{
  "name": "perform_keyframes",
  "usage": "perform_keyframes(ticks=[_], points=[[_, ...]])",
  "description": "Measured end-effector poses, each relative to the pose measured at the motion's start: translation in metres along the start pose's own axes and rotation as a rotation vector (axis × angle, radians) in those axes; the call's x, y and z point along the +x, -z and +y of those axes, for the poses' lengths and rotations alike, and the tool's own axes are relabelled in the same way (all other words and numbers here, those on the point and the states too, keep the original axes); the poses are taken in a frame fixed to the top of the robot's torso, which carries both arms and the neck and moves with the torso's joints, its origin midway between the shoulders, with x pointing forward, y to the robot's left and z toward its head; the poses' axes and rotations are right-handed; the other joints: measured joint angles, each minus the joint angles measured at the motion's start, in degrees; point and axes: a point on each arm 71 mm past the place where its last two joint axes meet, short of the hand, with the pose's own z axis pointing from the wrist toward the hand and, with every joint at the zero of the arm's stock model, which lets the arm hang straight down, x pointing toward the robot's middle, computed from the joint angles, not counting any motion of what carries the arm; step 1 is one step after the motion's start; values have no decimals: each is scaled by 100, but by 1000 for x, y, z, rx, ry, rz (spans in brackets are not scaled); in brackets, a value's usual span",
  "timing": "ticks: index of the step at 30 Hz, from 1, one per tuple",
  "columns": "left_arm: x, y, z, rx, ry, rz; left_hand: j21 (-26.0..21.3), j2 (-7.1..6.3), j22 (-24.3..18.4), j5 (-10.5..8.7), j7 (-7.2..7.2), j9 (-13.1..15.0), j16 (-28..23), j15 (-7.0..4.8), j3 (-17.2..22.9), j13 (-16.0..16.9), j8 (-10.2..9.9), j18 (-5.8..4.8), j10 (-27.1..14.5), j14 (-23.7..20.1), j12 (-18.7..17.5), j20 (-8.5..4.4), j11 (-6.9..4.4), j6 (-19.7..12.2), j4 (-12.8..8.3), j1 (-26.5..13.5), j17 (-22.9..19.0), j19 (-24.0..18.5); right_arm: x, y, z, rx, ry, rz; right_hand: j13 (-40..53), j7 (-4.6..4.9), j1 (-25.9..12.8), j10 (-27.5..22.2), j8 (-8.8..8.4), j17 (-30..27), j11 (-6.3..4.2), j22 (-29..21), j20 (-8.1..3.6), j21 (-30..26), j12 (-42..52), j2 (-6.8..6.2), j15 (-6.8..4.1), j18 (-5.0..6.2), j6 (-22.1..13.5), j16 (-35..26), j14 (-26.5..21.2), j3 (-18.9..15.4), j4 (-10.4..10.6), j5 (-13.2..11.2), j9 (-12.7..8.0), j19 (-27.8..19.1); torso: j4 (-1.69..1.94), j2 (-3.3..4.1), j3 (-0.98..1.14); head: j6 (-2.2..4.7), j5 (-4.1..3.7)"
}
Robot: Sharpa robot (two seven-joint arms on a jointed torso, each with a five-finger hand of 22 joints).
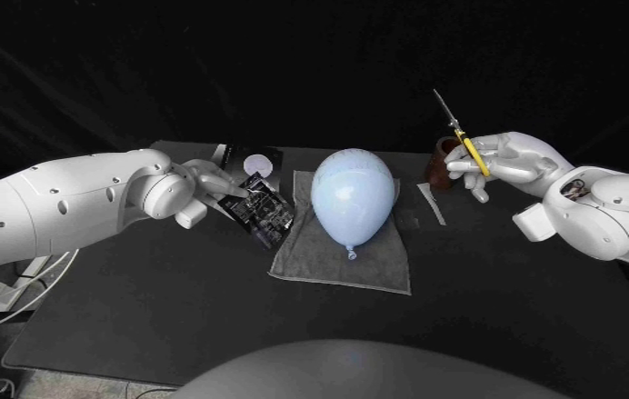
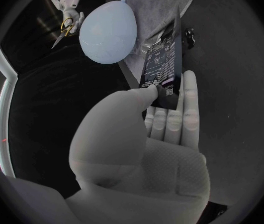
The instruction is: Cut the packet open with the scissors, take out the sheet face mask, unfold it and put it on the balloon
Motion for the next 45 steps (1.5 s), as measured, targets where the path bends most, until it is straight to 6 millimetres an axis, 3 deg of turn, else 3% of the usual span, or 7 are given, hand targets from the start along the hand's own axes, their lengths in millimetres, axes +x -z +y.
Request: perform_keyframes(ticks=[20, 23, 25, 27, 31, 40, 45], points=[[42, 3, 7, -52, 195, 188, -5, 18, -50, 0, 23, 2, 20, -10, 110, 114, 126, 58, 32, 22, -26, -19, -32, -110, -214, -200, 162, 60, -1, 0, -1, 2, 1, 3, 3, -14, 0, 0, 0, 7, 0, 9, 1, 0, -22, 0, 0, 0, -4, 0, 0, 18, -17, 0, -1, -1, 9, -3, 2, 13, -65], [44, 4, 7, -52, 199, 195, -118, 48, -100, 0, 101, 2, -132, 71, 88, 96, 161, 58, -77, -242, -149, 42, -14, -209, -237, -232, 154, -113, -1, 0, -1, 2, 1, 4, 3, -13, 0, 0, 0, 6, 0, 8, 1, 0, -22, 0, 0, 1, 2, 0, 0, 17, -18, 0, 3, -1, 9, -5, 3, 18, -70], [43, 5, 7, -50, 200, 193, -211, 21, -144, -1, 206, 70, -284, 178, 437, 45, 145, 56, -299, -463, -281, 110, 97, -315, -729, -363, 106, -319, -1, 0, -1, 3, 1, 4, 3, -4, 0, 0, 0, 6, 0, 8, 1, 0, -31, 0, 0, 0, 13, 0, 0, 17, -17, 0, 3, -1, 9, -5, 4, 18, -76], [42, 5, 8, -47, 196, 189, -307, -59, -185, 6, 279, 662, -424, 284, 515, -53, -77, 55, -609, -729, -471, 199, 230, -499, -1020, -442, 58, -579, -1, 0, -1, 3, 1, 4, 3, -3, 0, 0, 0, 6, 0, 8, 1, 0, -19, 0, 0, 0, 14, 0, 0, 17, -17, 0, 3, -1, 9, -6, 4, 18, -81], [40, 5, 8, -34, 170, 176, -476, -200, -254, 57, 250, 580, -590, 467, 388, -180, -391, -94, -1128, -1192, -667, 349, 394, -729, -1189, -584, -16, -1034, -1, 0, -1, 3, 1, 4, 2, -3, 0, 0, 0, 6, 0, 7, 1, 0, -10, 0, 0, 0, 14, 0, 0, 17, -17, 0, 3, -1, 6, -5, 4, 7, -87], [35, 7, 8, 7, 36, 152, -1258, -745, -637, 29, 135, 244, -999, 868, -121, -268, -868, -223, -2103, -2298, -732, 875, 698, -1493, -1007, -1128, -284, -2222, -1, 1, -2, 4, 1, 3, 2, -4, 0, 0, 0, 7, 0, 5, 1, 0, -10, 0, 0, 0, 14, 0, 0, 17, -17, 0, 1, -2, 8, -3, 2, -7, -105], [33, 10, 8, 30, -23, 149, -1510, -833, -664, 29, 90, 102, -1140, 992, -685, -268, -1001, -223, -2467, -2700, -732, 928, 800, -1798, -825, -1217, -427, -2777, -2, 0, -2, 5, 1, 3, 1, -5, 0, 0, 0, 9, 0, 4, 2, 0, -10, 0, 0, 0, 14, 0, 0, 17, -17, 0, 1, -2, 9, -3, 2, -19, -110]])
